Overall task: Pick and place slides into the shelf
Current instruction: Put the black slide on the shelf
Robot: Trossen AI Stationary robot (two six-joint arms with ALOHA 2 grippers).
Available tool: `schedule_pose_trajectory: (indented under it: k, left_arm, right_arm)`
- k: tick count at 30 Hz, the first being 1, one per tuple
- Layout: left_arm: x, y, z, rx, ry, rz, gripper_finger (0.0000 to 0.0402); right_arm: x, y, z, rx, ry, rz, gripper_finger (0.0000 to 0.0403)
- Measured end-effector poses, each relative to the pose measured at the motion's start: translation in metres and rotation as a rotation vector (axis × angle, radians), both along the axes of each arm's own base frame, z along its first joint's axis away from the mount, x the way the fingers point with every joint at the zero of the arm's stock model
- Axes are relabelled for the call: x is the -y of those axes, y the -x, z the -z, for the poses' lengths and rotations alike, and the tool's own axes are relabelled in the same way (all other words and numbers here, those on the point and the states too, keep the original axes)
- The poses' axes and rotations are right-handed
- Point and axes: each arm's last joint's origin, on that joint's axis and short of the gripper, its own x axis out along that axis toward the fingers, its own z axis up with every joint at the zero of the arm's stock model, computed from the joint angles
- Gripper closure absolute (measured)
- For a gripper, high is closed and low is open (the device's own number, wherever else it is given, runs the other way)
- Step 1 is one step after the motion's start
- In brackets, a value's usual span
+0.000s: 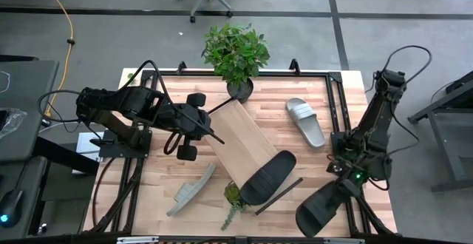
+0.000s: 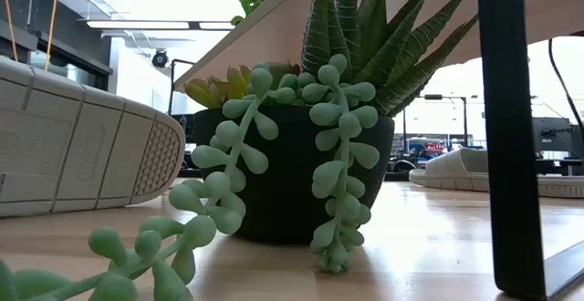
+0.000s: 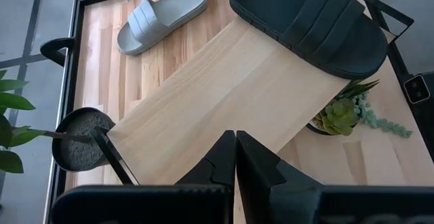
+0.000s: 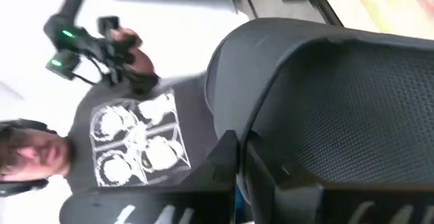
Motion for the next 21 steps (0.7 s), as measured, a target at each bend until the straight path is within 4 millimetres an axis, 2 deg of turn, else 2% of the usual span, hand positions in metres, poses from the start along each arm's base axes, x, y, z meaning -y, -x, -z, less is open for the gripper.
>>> schedule_pose_trajectory:
  k: [7, 9, 15, 21]
  left_arm:
    - [0.000, 0.000, 0.000, 0.001, 0.001, 0.000, 0.0399]
    - [0.000, 0.000, 0.000, 0.001, 0.001, 0.000, 0.0399]
    - [0.000, 0.000, 0.000, 0.002, -0.002, -0.003, 0.0399]
    - [0.000, 0.000, 0.000, 0.002, -0.014, 0.010, 0.0399]
  right_arm:
    - [0.005, 0.001, -0.013, 0.125, -0.004, 0.086, 0.0403]
    - [0.005, 0.000, -0.023, 0.144, -0.017, 0.084, 0.0403]
    - [0.006, 0.001, -0.062, 0.202, 0.026, 0.087, 0.0403]
    - [0.022, 0.007, -0.106, 0.125, 0.203, 0.071, 0.0403]
